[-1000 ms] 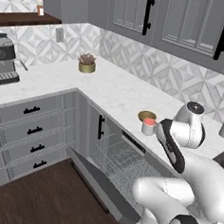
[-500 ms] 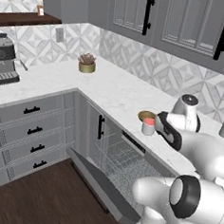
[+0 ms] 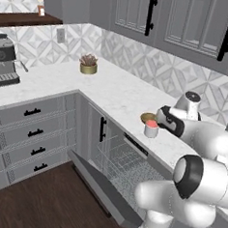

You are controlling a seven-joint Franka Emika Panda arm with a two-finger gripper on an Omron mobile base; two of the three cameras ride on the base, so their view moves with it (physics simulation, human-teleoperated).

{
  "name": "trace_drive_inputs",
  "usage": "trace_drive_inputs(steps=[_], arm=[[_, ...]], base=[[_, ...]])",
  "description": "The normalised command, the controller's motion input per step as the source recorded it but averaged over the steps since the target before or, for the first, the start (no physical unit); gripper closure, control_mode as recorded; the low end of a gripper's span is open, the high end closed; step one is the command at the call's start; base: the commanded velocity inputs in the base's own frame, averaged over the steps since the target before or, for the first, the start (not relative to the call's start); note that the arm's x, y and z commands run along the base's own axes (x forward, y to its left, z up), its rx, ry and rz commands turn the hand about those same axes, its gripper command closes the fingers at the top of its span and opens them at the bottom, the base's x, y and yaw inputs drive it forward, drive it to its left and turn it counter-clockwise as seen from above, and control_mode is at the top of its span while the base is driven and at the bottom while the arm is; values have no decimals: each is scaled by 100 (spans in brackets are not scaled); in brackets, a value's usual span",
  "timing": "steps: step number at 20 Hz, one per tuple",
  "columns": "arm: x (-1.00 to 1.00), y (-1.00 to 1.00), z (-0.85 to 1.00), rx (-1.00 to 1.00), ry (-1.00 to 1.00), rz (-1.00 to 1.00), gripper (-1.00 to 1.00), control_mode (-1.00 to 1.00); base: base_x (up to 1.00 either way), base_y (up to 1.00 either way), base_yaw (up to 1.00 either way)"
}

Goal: Pick up the cup and bowl from the counter, place them in the dishwasher, and close the dishwasher door.

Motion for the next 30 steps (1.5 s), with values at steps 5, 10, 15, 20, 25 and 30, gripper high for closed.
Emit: trace_drive_inputs(steps=[5, 10, 15, 20, 25, 30], arm=[[47, 0, -3, 8, 1, 0, -100, -100], [47, 0, -19, 2, 2, 0, -100, -100], [42, 0, -31, 0, 0, -1, -100, -100], [40, 0, -27, 0, 0, -1, -100, -100], [32, 0, -28, 0, 0, -1, -100, -100], [15, 0, -28, 0, 2, -3, -100, -100]], base=[[0, 0, 0], [0, 0, 0], [0, 0, 0], [0, 0, 0], [0, 0, 0], [0, 0, 0]])
